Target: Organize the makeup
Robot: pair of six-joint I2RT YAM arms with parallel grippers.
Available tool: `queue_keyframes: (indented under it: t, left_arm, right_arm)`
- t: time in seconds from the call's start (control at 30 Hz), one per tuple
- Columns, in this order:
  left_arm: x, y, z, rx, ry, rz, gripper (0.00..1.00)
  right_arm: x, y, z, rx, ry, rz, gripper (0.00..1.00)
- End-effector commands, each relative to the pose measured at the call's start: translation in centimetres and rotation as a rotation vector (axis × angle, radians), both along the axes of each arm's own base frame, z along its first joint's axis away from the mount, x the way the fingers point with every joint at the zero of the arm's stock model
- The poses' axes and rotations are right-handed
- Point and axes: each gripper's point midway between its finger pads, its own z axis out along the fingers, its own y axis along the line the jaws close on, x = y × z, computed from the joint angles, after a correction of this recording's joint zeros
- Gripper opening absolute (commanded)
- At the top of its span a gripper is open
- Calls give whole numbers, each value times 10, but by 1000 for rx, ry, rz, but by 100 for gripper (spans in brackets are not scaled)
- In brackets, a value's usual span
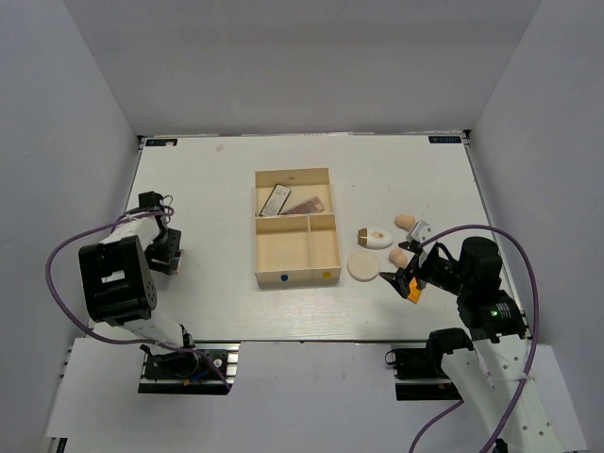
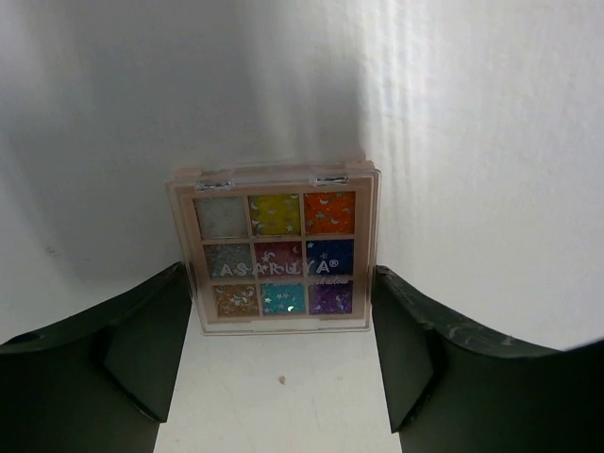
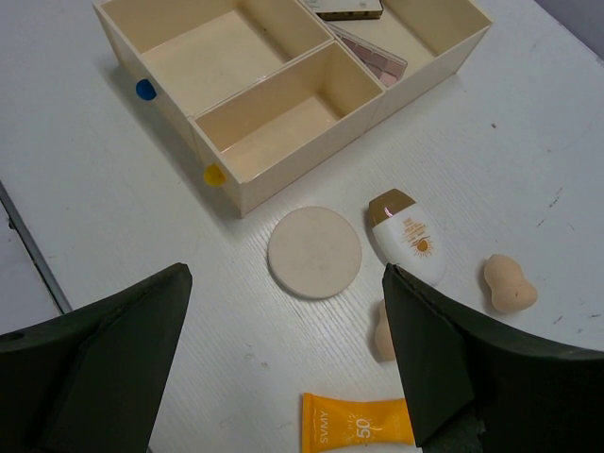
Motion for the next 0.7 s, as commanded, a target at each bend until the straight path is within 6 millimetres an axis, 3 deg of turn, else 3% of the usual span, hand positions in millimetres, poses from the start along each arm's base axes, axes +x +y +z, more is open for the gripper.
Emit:
queue_keyframes:
  t: [0.0, 0.07, 0.13, 0.17, 0.2, 0.3, 0.47, 0.53, 0.6, 0.63, 0.67]
  left_arm:
    - [33, -25, 11, -99, -159, -137, 26]
    - [50, -40, 33, -134, -270, -243, 20]
    - [73, -67, 65, -199, -453, -470, 15]
    - [75, -90, 76, -263, -525, -616, 14]
    - [90, -97, 96, -248, -642, -701, 12]
    - [106, -121, 132, -256, -767, -874, 9]
    - [116, -148, 146, -253, -735, -1027, 8]
    - [124, -166, 164, -232, -784, -1124, 8]
    - [130, -182, 166, -243, -785, -1198, 8]
    - [137, -201, 183, -232, -818, -1269, 8]
    - [141, -209, 172, -237, -786, -1320, 8]
  right_arm:
    - [3, 2, 6, 13, -20, 1, 87]
    - [4, 2, 6, 12, -23, 1, 87]
    - [4, 2, 5, 13, -17, 0, 87]
    - [5, 2, 4, 13, -13, 0, 87]
    - [6, 2, 5, 12, -15, -4, 87]
    - [9, 1, 2, 7, -5, -17, 87]
    - [14, -2, -1, 3, 8, -46, 86]
    - [17, -3, -2, 2, 13, -58, 86]
    - [19, -4, -4, -1, 20, -66, 86]
    - [20, -4, -5, -2, 22, -67, 86]
    - [21, -4, -6, -3, 29, -74, 86]
